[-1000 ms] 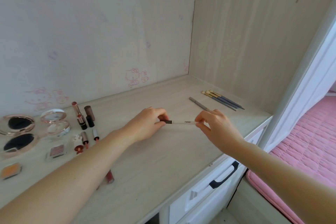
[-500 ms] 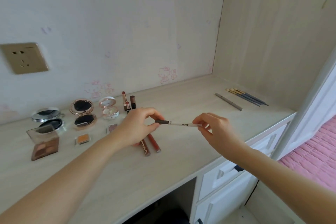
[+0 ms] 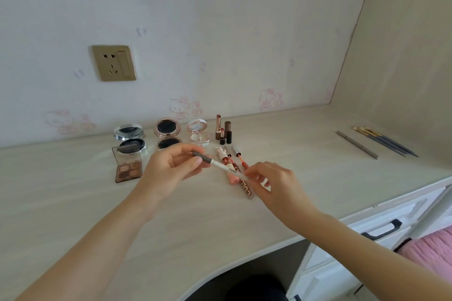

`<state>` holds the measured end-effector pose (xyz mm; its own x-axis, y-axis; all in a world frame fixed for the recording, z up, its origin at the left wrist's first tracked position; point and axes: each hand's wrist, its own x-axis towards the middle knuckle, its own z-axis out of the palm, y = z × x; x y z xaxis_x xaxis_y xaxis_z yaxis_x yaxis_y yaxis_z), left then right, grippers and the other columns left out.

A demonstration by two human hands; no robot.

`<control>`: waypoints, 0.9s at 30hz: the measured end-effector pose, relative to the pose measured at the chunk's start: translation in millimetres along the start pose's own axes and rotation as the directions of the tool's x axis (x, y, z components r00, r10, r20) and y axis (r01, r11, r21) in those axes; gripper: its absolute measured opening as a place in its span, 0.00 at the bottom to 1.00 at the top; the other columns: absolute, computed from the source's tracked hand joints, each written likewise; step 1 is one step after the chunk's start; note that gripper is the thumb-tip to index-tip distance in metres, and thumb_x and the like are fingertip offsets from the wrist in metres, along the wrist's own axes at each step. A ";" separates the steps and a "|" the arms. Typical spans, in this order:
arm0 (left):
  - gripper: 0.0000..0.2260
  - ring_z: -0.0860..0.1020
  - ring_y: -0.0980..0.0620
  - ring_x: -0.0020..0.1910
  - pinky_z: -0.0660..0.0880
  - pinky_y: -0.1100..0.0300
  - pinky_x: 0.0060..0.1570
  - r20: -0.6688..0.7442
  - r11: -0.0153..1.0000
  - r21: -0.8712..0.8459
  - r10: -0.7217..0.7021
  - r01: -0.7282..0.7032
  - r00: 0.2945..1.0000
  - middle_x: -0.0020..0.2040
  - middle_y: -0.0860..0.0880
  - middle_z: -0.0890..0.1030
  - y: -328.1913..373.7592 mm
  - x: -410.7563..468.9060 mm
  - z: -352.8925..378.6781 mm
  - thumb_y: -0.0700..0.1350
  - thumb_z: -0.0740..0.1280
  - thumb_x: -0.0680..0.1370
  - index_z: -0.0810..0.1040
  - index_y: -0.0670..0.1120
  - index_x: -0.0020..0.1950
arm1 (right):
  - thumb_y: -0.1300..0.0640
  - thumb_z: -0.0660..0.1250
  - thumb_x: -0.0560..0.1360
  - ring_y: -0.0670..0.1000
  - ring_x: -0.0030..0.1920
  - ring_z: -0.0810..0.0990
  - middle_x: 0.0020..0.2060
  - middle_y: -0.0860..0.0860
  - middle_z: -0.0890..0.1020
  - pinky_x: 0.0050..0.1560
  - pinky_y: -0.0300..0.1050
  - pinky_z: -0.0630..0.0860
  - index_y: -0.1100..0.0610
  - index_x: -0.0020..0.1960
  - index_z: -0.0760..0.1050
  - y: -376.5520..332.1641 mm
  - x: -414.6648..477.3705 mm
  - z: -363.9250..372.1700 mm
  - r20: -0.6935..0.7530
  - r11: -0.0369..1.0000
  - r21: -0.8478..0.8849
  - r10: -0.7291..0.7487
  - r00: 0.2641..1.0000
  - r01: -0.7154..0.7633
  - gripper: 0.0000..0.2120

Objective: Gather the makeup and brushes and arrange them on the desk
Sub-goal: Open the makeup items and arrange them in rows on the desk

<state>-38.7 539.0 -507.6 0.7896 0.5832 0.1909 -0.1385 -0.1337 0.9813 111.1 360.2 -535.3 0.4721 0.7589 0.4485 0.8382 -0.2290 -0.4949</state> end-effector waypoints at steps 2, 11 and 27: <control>0.07 0.83 0.45 0.51 0.79 0.54 0.55 -0.072 0.995 -0.103 -0.012 0.004 0.997 0.49 0.41 0.84 0.5 -5.4 -7.1 0.34 0.64 0.78 0.79 0.39 0.54 | 0.58 0.69 0.75 0.41 0.40 0.74 0.39 0.44 0.77 0.41 0.31 0.70 0.53 0.50 0.80 -13.5 2.7 12.2 0.004 0.999 0.040 0.015 1.000 -0.015 0.05; 0.08 0.83 0.41 0.51 0.79 0.51 0.54 -0.238 0.976 -0.214 -0.026 -0.027 0.971 0.51 0.38 0.83 -5.5 -21.8 -31.7 0.33 0.66 0.77 0.79 0.37 0.55 | 0.56 0.71 0.74 0.42 0.44 0.79 0.41 0.42 0.80 0.47 0.34 0.77 0.50 0.48 0.77 -70.9 18.5 65.3 0.137 0.917 0.319 0.204 0.969 -0.238 0.04; 0.06 0.83 0.47 0.42 0.80 0.54 0.49 -0.278 0.988 0.149 0.081 -0.041 0.957 0.42 0.47 0.85 -26.4 -24.2 -41.5 0.37 0.70 0.75 0.83 0.45 0.49 | 0.57 0.67 0.75 0.39 0.43 0.79 0.39 0.44 0.84 0.40 0.27 0.70 0.51 0.46 0.79 -79.8 26.0 80.9 0.264 0.913 0.329 0.158 0.952 -0.242 0.03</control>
<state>-78.9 561.6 -537.1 0.5782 0.7702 0.2693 -0.0798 -0.2751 0.9581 34.4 447.5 -544.4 0.5097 0.8468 0.1525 0.5610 -0.1927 -0.8050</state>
